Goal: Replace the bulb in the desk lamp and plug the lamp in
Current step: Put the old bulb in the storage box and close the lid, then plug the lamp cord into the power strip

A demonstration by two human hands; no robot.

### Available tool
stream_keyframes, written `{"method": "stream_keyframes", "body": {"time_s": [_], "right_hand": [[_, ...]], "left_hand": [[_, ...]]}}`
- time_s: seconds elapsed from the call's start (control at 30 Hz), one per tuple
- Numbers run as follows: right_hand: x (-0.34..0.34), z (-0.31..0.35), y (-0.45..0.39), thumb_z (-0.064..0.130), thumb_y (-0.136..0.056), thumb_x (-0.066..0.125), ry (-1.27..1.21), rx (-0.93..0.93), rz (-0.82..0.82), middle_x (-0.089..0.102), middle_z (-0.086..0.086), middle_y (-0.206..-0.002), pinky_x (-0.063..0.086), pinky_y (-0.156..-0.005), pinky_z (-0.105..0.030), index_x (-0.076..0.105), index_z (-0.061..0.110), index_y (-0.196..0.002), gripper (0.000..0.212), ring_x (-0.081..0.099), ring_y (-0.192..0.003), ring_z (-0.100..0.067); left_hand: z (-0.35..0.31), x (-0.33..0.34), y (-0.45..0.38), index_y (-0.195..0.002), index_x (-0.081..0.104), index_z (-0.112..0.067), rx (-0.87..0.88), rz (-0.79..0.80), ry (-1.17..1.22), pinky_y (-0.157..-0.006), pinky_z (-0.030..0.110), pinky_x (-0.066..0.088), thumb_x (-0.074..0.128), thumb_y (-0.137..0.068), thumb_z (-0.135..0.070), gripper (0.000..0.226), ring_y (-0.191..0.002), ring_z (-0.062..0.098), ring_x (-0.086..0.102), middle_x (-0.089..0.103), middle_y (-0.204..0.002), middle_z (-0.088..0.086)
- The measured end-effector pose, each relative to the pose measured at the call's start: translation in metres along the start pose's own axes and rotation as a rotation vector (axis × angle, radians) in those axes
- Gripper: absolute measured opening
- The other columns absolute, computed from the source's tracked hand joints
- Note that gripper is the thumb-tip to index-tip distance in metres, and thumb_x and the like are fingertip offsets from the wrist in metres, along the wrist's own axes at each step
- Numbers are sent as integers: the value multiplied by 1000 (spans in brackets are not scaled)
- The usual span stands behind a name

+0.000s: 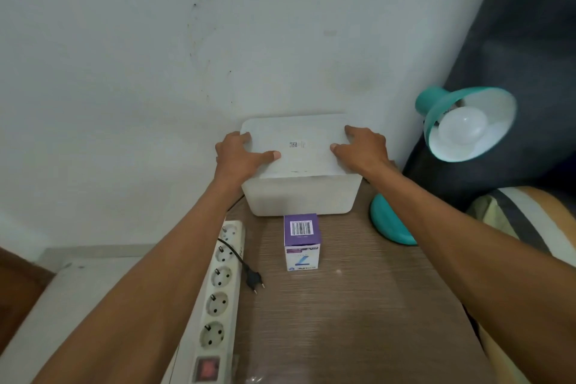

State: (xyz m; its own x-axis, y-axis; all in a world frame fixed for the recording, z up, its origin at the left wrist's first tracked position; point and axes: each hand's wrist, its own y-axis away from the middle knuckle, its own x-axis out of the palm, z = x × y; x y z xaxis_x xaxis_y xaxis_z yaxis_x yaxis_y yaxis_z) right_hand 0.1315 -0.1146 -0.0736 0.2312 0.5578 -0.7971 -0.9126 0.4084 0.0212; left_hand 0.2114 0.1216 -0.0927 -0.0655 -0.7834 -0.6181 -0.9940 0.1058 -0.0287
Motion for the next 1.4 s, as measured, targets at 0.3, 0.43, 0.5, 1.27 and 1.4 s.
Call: {"method": "stream_keyframes", "body": {"time_s": [0.3, 0.43, 0.5, 1.27, 1.4], "right_hand": [[9, -7, -4, 57, -96, 44, 124, 67, 48, 42, -7, -151, 34, -106, -43, 31, 25, -154, 67, 30, -140, -35], [4, 2, 10, 50, -97, 51, 157, 30, -88, 43, -10, -147, 37, -103, -45, 45, 21, -146, 58, 30, -135, -33], [4, 11, 22, 41, -97, 54, 109, -53, -202, 47, -10, -143, 38, -103, -44, 52, 19, -141, 48, 34, -133, -31], [146, 72, 189, 20, -89, 66, 18, -164, 132, 71, -6, -109, 55, -86, -39, 69, 14, -118, 31, 66, -100, -23], [162, 64, 192, 18, -88, 69, 84, -148, 182, 69, -4, -111, 52, -80, -31, 67, 14, -117, 30, 63, -92, -17]], "left_hand": [[0, -3, 3, -152, 49, -7, 22, 60, -15, -123, 45, 33, 87, -63, -63, 112, -150, 32, 34, 44, -159, 10], [8, -11, 11, -156, 44, -11, 61, 38, -67, -124, 45, 30, 75, -88, -59, 89, -153, 31, 31, 42, -162, 9], [15, -18, 25, -156, 44, -12, 72, 7, -44, -124, 46, 31, 69, -92, -61, 85, -152, 31, 33, 43, -162, 9], [164, -31, 220, -167, -4, -31, -33, 325, 33, -127, 49, 30, 85, -50, -85, 156, -159, 15, 21, 9, -175, -7], [175, -23, 218, -164, 3, -38, -33, 366, 46, -115, 48, 47, 86, -48, -85, 150, -142, 18, 50, 38, -165, -4]]}}
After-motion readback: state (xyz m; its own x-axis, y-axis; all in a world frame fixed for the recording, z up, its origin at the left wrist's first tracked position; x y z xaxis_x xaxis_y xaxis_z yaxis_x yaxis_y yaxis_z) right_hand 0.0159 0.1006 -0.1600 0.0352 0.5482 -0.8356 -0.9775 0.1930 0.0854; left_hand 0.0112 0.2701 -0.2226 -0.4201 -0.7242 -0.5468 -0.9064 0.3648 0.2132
